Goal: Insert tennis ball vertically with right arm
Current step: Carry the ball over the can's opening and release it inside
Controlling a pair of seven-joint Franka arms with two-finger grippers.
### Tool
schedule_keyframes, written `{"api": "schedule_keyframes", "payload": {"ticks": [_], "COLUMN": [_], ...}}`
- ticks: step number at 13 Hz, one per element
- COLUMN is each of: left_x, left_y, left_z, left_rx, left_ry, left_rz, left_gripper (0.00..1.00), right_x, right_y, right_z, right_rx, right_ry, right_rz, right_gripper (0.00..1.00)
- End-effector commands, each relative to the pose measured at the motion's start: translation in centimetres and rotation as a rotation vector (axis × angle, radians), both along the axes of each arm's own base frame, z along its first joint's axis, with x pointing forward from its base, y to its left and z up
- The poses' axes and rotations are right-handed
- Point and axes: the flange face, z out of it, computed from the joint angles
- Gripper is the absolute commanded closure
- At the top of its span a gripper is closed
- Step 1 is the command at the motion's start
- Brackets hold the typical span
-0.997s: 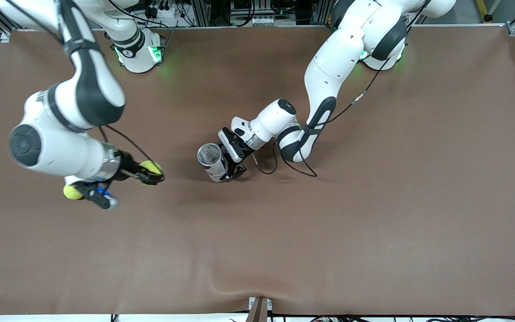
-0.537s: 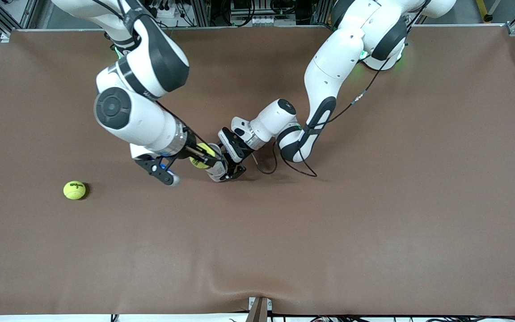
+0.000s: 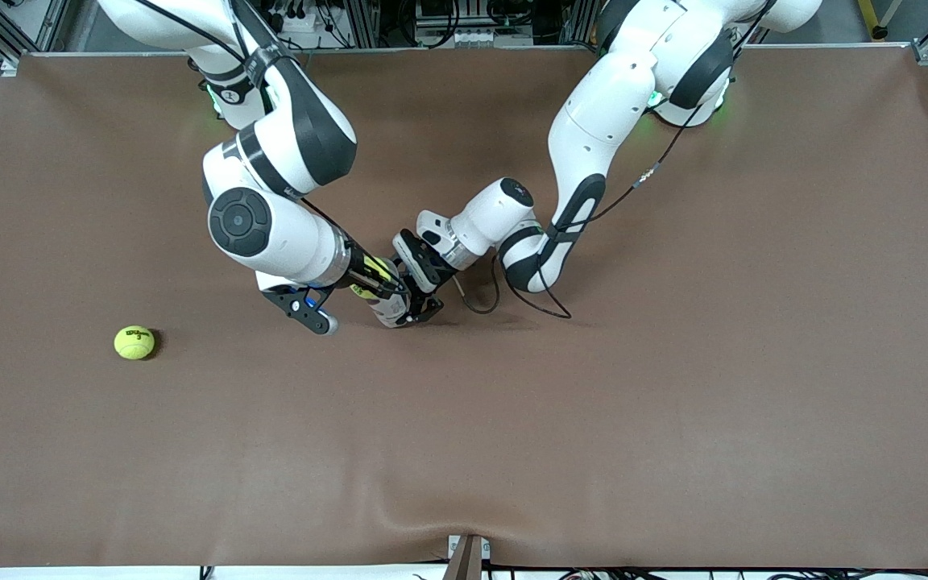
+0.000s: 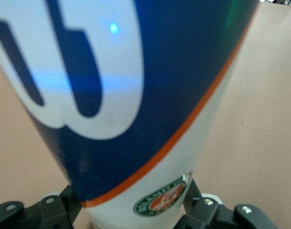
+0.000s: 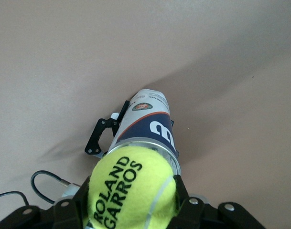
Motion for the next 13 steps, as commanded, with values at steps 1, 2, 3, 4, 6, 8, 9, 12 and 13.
{"api": "schedule_keyframes", "payload": {"ticks": [1,2,3,4,6,8,9,12,13], "left_x": [0.0,0.0,0.1,0.1,0.1,0.2,0.2,0.1,0.1], "left_y": [-0.3,-0.3,-0.2,-0.2,-0.3,-0.3,-0.3,-0.3,-0.3], "left_z": [-0.1,-0.1,-0.1,-0.1,-0.1,0.1,0.1,0.0,-0.1], "left_rx": [-0.011,-0.012,-0.012,-0.011,-0.013,-0.015,-0.015,-0.014,-0.013], "left_ry": [-0.007,-0.005,-0.005,-0.007,-0.007,-0.009,-0.009,-0.007,-0.007], "left_rz": [0.005,0.006,0.007,0.007,0.008,0.008,0.008,0.007,0.008], "left_gripper": [0.14,0.14,0.14,0.14,0.14,0.14,0.14,0.13,0.14], "right_x": [-0.7,-0.8,-0.7,-0.7,-0.6,0.3,1.3,4.8,5.9], "right_y": [0.6,0.6,0.6,0.7,0.7,-0.1,-2.1,-11.1,-14.6], "right_z": [0.0,-0.1,-0.1,0.3,1.5,4.3,5.7,7.4,6.9], "right_rx": [-0.005,-0.005,-0.006,-0.006,0.007,0.012,0.009,0.021,0.034], "right_ry": [-0.007,-0.003,-0.002,0.003,-0.005,-0.007,0.007,0.005,-0.008], "right_rz": [-0.001,-0.003,-0.014,-0.034,-0.041,-0.029,-0.039,0.011,0.051], "right_gripper": [0.47,0.00,0.00,0.00,0.00,0.00,0.00,0.00,0.00]}}
